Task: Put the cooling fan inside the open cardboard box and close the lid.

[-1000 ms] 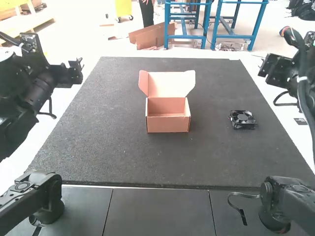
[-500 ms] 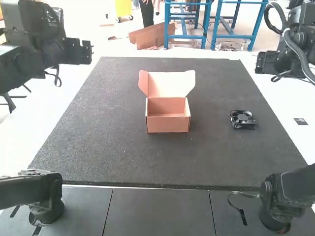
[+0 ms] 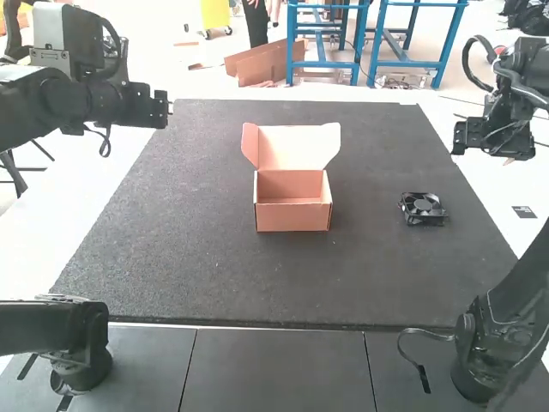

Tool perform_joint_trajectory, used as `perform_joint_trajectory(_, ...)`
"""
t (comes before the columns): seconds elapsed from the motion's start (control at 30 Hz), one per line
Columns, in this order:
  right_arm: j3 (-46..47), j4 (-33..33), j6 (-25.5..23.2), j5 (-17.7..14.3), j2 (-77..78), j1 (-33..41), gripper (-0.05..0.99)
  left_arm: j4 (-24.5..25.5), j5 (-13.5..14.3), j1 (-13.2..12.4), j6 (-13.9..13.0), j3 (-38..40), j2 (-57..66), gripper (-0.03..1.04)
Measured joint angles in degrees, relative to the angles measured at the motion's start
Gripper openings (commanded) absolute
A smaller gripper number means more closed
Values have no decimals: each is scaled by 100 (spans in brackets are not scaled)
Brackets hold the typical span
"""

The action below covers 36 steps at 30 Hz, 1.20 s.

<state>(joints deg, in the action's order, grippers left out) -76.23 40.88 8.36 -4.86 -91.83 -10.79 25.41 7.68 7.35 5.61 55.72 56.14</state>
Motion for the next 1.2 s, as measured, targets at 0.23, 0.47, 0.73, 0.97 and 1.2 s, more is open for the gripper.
perform_joint_trajectory(0.23,-125,61,177,254,-811,0,90,-11,-420,0,254,0,205,97)
perform_joint_trajectory(0.47,-496,101,332,323,-1661,0,90,-131,-566,0,332,0,634,97)
perform_joint_trajectory(0.73,-1827,1108,457,426,-2656,-122,90,-223,-627,0,348,2,732,97)
perform_joint_trajectory(0.97,-2789,2153,498,621,-3261,-387,90,-264,-649,0,348,2,734,97)
perform_joint_trajectory(1.2,-2883,2457,553,728,-3418,-396,90,-343,-686,0,348,2,761,97)
